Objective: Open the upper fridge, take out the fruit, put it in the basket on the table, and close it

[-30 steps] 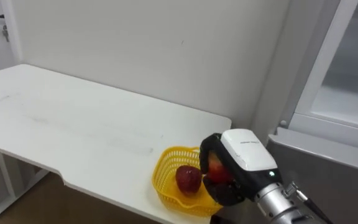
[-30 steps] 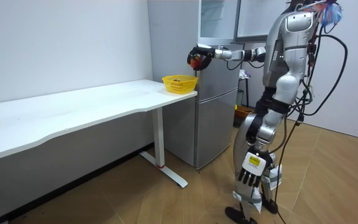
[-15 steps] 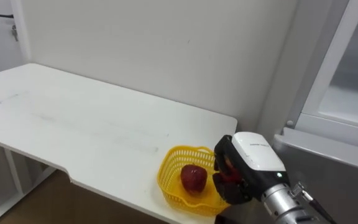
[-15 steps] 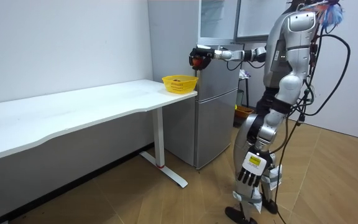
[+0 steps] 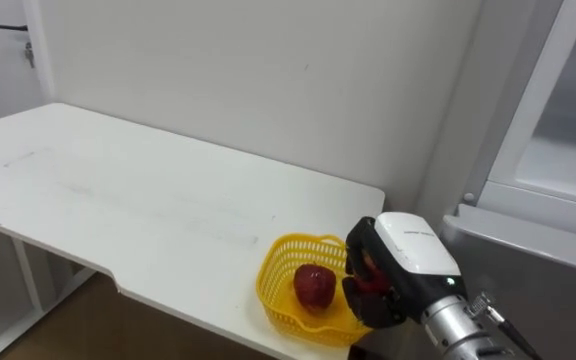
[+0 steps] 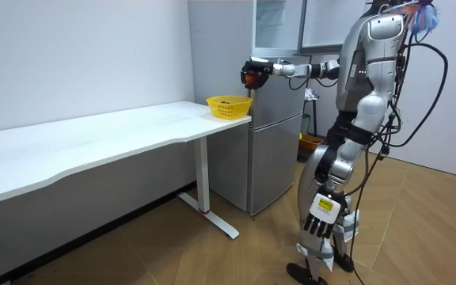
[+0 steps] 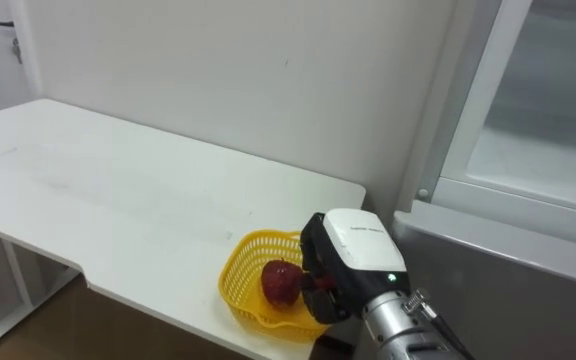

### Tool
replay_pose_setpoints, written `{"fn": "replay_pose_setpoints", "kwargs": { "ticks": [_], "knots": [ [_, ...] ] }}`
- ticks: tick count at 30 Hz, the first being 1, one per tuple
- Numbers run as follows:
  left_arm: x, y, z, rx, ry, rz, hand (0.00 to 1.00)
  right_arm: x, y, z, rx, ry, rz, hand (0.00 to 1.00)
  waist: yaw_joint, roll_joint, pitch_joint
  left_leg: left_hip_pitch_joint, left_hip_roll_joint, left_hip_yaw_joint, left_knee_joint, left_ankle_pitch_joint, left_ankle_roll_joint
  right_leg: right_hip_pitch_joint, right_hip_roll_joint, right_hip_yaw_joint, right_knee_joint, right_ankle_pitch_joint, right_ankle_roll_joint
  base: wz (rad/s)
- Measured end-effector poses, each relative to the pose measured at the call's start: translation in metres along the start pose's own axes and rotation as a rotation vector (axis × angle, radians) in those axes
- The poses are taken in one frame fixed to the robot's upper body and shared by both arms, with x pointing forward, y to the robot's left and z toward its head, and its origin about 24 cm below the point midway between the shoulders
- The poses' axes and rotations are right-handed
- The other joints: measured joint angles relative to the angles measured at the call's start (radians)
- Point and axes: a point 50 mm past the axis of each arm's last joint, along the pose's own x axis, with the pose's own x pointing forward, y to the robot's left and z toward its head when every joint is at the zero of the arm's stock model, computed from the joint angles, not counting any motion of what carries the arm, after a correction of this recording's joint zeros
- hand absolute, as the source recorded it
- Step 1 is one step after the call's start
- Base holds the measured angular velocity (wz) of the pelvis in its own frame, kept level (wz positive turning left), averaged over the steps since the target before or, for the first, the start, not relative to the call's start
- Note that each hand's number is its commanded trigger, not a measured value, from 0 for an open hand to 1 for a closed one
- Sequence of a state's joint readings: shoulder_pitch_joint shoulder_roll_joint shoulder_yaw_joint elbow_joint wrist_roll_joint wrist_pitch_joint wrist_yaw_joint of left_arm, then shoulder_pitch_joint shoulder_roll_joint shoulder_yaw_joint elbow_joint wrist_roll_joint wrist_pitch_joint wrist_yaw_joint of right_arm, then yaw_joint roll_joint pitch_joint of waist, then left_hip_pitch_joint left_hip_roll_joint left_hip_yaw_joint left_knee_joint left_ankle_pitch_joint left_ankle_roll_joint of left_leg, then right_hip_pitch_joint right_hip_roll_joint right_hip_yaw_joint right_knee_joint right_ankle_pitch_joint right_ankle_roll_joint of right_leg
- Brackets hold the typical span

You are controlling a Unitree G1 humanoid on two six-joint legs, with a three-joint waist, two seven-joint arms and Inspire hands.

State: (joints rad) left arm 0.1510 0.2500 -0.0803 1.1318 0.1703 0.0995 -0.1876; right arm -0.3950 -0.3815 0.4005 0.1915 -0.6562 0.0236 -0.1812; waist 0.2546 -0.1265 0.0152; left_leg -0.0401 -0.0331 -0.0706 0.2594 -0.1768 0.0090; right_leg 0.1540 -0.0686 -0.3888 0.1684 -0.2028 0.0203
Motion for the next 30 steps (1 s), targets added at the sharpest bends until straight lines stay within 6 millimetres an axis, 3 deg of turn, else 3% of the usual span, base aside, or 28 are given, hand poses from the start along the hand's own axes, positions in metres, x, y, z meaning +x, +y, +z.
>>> {"fn": "replay_pose_setpoints", "kwargs": {
  "ticks": [12,17,18,19,20,30],
  "knots": [
    [0.0,0.0,0.002,0.005,-0.006,0.008,0.0,-0.002,0.009,-0.011,0.03,0.056,0.044,1.0,0.027,0.002,0.0001,-0.003,-0.001,-0.016,0.0,0.0,0.0,-0.001,-0.001,-0.027,0.0,0.0,0.0,0.02],
    [-0.001,-0.002,-0.007,-0.001,0.027,0.007,0.0,0.013,0.002,-0.013,0.014,0.075,0.043,1.0,0.027,0.002,-0.0004,-0.003,-0.002,-0.022,-0.001,0.0,0.0,-0.002,0.0,-0.027,0.0,0.0,0.0,0.03],
    [-0.001,-0.002,-0.009,-0.001,0.035,0.007,0.0,0.016,0.0,-0.014,0.01,0.08,0.039,0.33,0.027,0.002,-0.0007,-0.003,-0.004,-0.025,-0.001,0.0,0.0,0.0,0.0,-0.028,0.0,0.0,0.0,0.08],
    [-0.001,-0.002,-0.009,-0.001,0.037,0.007,0.0,0.017,0.0,-0.014,0.007,0.083,0.038,0.08,0.028,0.001,-0.001,-0.003,-0.005,-0.027,-0.001,0.0,0.0,0.0,-0.001,-0.028,0.0,0.0,0.0,0.11],
    [-0.001,-0.002,-0.01,-0.001,0.04,0.009,0.0,0.019,0.0,-0.015,0.0,0.09,0.043,0.0,0.028,0.0,-0.0022,-0.003,-0.006,-0.03,0.0,0.001,0.0,0.002,-0.001,-0.028,0.0,0.0,0.0,0.14],
    [-0.001,-0.003,-0.014,0.01,0.056,0.036,0.0,0.019,0.006,-0.018,0.041,0.113,0.069,0.0,0.057,-0.003,-0.0034,-0.002,-0.015,-0.053,0.005,0.003,0.002,0.01,-0.006,-0.052,0.001,-0.002,0.002,0.06]
  ]
}}
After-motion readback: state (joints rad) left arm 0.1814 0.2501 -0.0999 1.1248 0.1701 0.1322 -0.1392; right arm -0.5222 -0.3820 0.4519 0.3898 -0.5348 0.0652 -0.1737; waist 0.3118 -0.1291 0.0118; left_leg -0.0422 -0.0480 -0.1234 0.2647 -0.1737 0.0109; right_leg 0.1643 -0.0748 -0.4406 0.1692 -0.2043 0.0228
